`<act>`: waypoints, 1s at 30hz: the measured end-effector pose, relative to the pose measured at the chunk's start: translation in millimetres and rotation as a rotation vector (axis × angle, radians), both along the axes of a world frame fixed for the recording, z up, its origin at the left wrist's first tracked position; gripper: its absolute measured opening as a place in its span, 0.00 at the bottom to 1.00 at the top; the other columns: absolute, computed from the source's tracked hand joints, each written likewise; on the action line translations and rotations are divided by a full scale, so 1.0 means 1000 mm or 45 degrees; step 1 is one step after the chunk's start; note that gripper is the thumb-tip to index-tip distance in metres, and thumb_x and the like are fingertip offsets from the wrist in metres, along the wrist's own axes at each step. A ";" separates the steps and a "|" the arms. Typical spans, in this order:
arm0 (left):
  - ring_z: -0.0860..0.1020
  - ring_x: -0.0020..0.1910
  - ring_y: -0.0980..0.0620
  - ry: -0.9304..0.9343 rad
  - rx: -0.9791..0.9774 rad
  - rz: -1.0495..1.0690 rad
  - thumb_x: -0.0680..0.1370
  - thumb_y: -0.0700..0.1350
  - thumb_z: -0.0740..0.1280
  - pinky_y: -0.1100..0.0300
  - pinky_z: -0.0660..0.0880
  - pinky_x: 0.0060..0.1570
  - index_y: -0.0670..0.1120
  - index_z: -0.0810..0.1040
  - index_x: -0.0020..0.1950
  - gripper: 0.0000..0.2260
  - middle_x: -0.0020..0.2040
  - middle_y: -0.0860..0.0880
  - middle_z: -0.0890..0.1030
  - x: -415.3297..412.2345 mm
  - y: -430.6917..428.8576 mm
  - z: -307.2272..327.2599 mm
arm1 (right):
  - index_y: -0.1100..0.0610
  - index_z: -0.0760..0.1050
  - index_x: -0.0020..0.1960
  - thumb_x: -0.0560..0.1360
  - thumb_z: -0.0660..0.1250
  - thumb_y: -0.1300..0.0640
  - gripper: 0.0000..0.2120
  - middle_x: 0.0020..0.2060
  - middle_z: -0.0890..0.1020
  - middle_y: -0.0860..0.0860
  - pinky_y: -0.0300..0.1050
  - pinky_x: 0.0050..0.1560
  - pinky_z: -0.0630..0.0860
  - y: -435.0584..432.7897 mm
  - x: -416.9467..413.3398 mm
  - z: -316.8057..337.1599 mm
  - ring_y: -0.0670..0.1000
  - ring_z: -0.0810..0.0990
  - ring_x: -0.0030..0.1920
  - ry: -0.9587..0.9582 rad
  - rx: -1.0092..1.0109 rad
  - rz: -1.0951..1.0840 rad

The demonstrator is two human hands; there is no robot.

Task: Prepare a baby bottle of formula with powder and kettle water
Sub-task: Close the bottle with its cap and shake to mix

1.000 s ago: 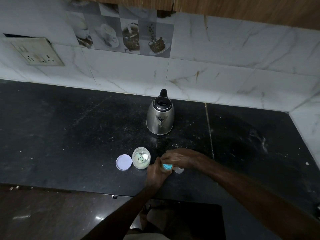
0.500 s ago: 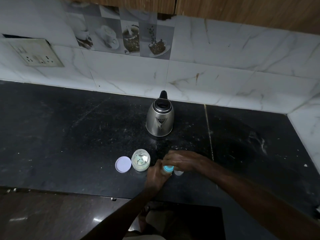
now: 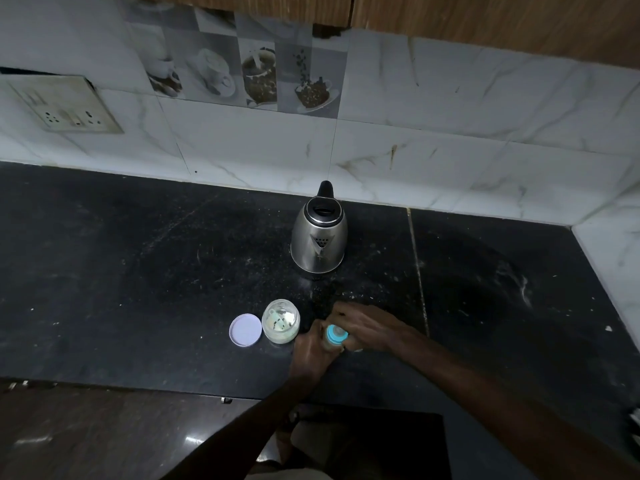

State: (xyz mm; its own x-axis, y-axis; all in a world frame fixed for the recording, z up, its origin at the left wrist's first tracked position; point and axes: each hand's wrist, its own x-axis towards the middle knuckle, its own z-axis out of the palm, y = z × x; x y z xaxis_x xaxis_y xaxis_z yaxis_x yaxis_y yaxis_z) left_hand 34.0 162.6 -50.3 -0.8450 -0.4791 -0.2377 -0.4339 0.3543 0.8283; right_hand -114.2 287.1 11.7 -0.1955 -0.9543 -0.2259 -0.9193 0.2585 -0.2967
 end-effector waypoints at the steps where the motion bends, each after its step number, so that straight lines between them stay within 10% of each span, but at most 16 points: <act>1: 0.86 0.51 0.54 0.009 0.002 -0.003 0.70 0.62 0.80 0.55 0.81 0.53 0.51 0.78 0.60 0.25 0.52 0.52 0.87 0.000 0.000 0.000 | 0.43 0.71 0.62 0.75 0.67 0.43 0.17 0.57 0.70 0.41 0.36 0.46 0.72 -0.002 0.004 -0.003 0.40 0.72 0.48 0.030 0.005 -0.089; 10: 0.86 0.50 0.52 0.028 0.018 -0.021 0.71 0.60 0.79 0.53 0.82 0.52 0.49 0.78 0.61 0.25 0.52 0.51 0.87 -0.001 -0.001 -0.001 | 0.56 0.76 0.60 0.76 0.73 0.50 0.17 0.55 0.77 0.53 0.51 0.47 0.81 -0.013 0.019 -0.019 0.54 0.83 0.47 0.173 0.028 -0.148; 15: 0.86 0.50 0.51 0.011 -0.013 -0.021 0.72 0.57 0.80 0.54 0.81 0.51 0.47 0.78 0.60 0.23 0.51 0.50 0.87 -0.003 0.000 0.003 | 0.60 0.68 0.78 0.82 0.68 0.64 0.26 0.77 0.69 0.49 0.40 0.78 0.63 0.029 -0.005 -0.024 0.45 0.69 0.76 -0.152 -0.077 -0.129; 19: 0.86 0.53 0.50 0.036 -0.008 -0.040 0.73 0.56 0.78 0.51 0.81 0.54 0.47 0.78 0.64 0.24 0.54 0.49 0.87 -0.002 -0.003 0.008 | 0.54 0.76 0.67 0.78 0.70 0.70 0.20 0.60 0.77 0.41 0.39 0.64 0.75 0.005 -0.028 -0.030 0.38 0.78 0.61 -0.381 0.041 -0.025; 27: 0.85 0.50 0.50 0.043 -0.047 -0.069 0.72 0.62 0.73 0.49 0.81 0.53 0.47 0.79 0.61 0.25 0.52 0.49 0.86 -0.003 -0.005 -0.002 | 0.54 0.76 0.72 0.80 0.68 0.70 0.23 0.71 0.75 0.48 0.46 0.71 0.71 0.002 -0.022 -0.009 0.51 0.74 0.71 -0.328 -0.072 0.229; 30: 0.85 0.53 0.55 0.090 0.018 -0.032 0.70 0.66 0.73 0.53 0.82 0.56 0.49 0.80 0.62 0.28 0.53 0.52 0.86 -0.002 -0.004 -0.002 | 0.46 0.71 0.72 0.73 0.71 0.48 0.29 0.70 0.71 0.45 0.46 0.57 0.77 -0.004 -0.004 0.013 0.50 0.76 0.64 0.019 0.041 0.109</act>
